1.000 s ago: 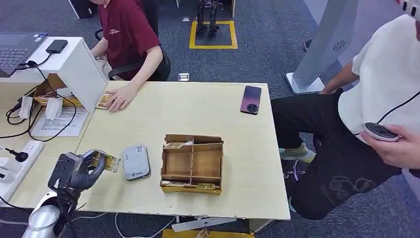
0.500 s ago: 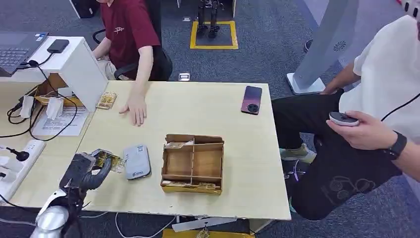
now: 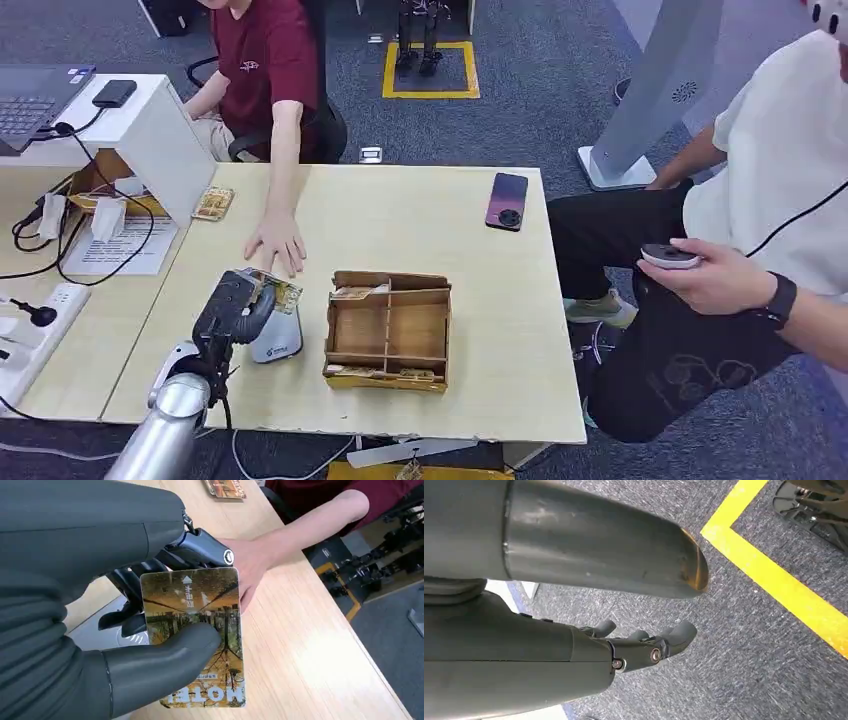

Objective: Pass the card to the sensor for recognition and then transmit it.

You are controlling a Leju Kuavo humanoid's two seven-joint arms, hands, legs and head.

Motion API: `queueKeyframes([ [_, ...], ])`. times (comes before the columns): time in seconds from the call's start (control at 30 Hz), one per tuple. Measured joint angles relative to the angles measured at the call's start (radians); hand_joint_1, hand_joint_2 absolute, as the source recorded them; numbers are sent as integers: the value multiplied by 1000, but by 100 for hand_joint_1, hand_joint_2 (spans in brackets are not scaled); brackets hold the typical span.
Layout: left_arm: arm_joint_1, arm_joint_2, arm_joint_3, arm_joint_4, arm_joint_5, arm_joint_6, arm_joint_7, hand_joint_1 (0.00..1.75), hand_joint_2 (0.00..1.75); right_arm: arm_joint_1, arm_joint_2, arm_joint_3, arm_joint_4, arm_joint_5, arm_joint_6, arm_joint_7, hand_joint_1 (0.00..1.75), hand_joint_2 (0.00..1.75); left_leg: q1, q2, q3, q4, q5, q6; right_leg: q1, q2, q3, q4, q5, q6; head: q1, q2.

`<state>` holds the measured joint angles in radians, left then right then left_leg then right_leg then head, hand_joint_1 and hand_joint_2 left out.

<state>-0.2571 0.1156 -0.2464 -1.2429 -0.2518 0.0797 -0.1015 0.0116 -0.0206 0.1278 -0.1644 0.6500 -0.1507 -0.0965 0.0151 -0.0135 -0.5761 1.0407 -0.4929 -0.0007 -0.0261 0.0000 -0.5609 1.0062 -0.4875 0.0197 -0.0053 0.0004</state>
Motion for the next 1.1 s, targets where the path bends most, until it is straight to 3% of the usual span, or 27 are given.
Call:
queueKeyframes([
  [0.3, -26, -10, -8, 65, -45, 21, 5, 175, 175, 0, 0, 0, 0, 10, 3, 0, 0, 0, 0, 0, 0, 0, 0, 0, 0, 1, 0, 0, 0, 0, 0, 0],
  [0.57, -58, -6, 0, 156, -126, 87, -10, 175, 175, -1, 0, 0, 0, 21, 3, -6, 0, 0, 0, 0, 0, 0, 0, 0, 0, 1, 0, 0, 0, 0, 0, 0],
  [1.1, -81, -5, 51, 262, -198, 119, -34, 175, 175, -4, 0, 0, 0, 31, 4, -9, 0, 0, 0, 0, -1, 0, 0, 0, 0, 0, 0, 0, 0, 0, 0, 0],
])
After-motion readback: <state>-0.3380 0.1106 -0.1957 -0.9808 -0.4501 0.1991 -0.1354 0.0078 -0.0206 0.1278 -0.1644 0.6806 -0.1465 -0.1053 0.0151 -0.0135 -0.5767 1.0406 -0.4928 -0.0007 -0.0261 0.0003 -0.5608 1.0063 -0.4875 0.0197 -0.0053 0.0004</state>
